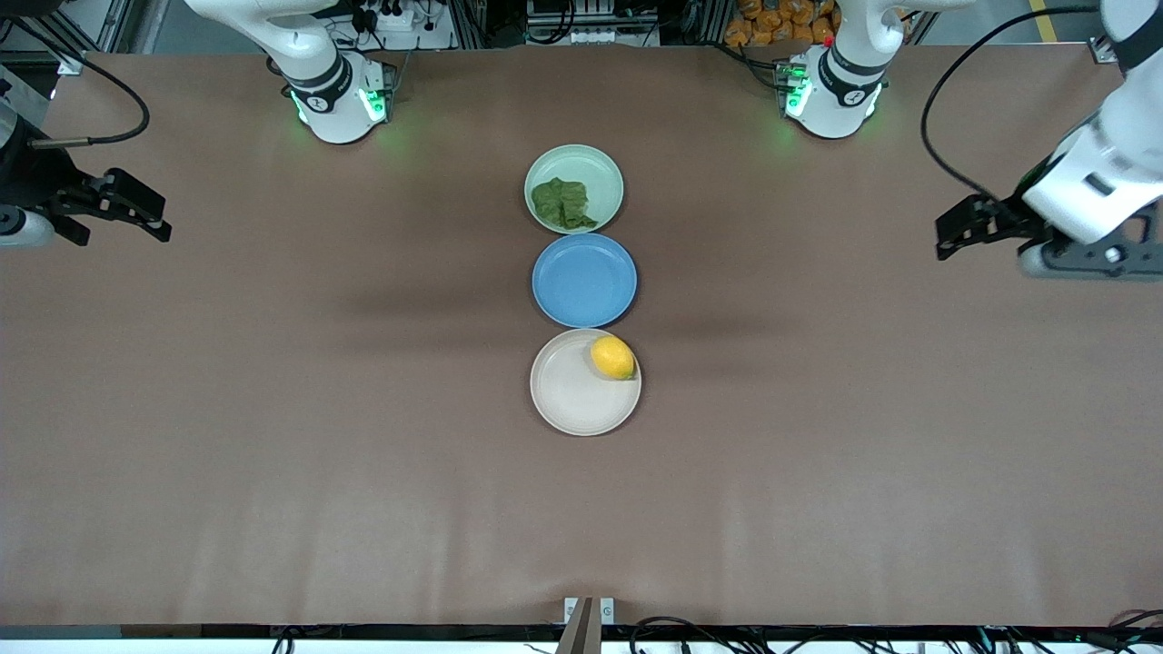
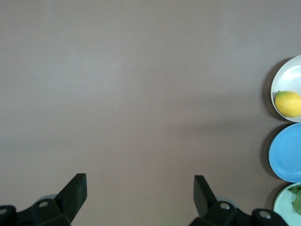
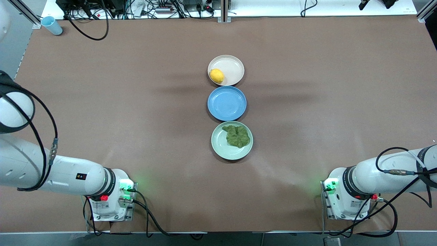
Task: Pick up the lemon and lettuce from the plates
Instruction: 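Move the left gripper to the lemon while the right gripper reaches the lettuce, then grasp the lemon with the left gripper while the right gripper grasps the lettuce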
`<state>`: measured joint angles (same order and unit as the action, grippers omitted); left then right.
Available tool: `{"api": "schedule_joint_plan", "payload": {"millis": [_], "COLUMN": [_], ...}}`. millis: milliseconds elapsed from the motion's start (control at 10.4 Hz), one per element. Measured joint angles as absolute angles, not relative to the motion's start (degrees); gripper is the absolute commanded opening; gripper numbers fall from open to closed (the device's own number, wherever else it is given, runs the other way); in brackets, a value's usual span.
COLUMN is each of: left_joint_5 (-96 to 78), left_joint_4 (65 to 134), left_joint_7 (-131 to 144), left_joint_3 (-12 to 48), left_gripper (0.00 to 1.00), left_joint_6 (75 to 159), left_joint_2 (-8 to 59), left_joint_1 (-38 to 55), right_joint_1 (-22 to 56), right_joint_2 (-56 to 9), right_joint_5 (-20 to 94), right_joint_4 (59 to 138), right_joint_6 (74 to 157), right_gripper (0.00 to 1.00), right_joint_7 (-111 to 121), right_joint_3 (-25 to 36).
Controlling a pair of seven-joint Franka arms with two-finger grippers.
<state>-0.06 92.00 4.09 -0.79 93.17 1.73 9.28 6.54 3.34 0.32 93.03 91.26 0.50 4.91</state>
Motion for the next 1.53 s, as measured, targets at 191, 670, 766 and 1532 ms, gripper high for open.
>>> {"api": "schedule_joint_plan", "payload": {"millis": [191,670,766,1532], "left_joint_5": [-4.43,-6.65,-6.66,-6.66], "left_joint_4": [92.19,92.14,92.15,87.76], "left_joint_7": [4.09,13.96,19.76,58.92], "left_joint_3": [-0.3,0.33,0.42,0.52], "left_gripper": [1.0,1.0,1.0,1.0], "left_joint_6": [93.3,102.56,105.15,122.27], "left_joint_2": [5.77,17.26,19.35,34.68], "left_joint_1": [10.74,19.1,21.96,34.21], "right_joint_1": [6.58,9.1,10.15,11.24], "right_joint_2": [3.38,3.18,3.08,2.27], "right_joint_5": [0.51,0.92,0.93,1.14], "right_joint_4": [93.01,98.93,101.15,120.18], "right_joint_6": [90.4,93.21,95.26,116.27], "right_gripper": [1.0,1.0,1.0,1.0], "right_joint_7": [0.6,-3.61,-6.56,-38.78], "right_joint_3": [4.77,0.75,-0.74,-25.37]}}
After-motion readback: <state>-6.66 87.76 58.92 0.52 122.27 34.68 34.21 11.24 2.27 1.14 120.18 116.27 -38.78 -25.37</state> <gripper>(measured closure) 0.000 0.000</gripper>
